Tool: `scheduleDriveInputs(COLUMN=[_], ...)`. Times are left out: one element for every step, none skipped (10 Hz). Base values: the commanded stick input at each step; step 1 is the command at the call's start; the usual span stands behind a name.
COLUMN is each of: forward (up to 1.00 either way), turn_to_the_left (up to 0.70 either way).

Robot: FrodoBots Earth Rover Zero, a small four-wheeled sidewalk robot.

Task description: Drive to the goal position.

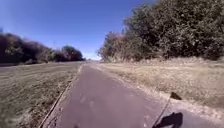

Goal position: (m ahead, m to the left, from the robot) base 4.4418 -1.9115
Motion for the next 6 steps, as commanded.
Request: scheduleDriveInputs(forward=[0.7, 0.7, 0.7, 0.7, 0.7, 0.7], turn_to_the_left=[0.14, 0.14, 0.14, 0.14, 0.14, 0.14])
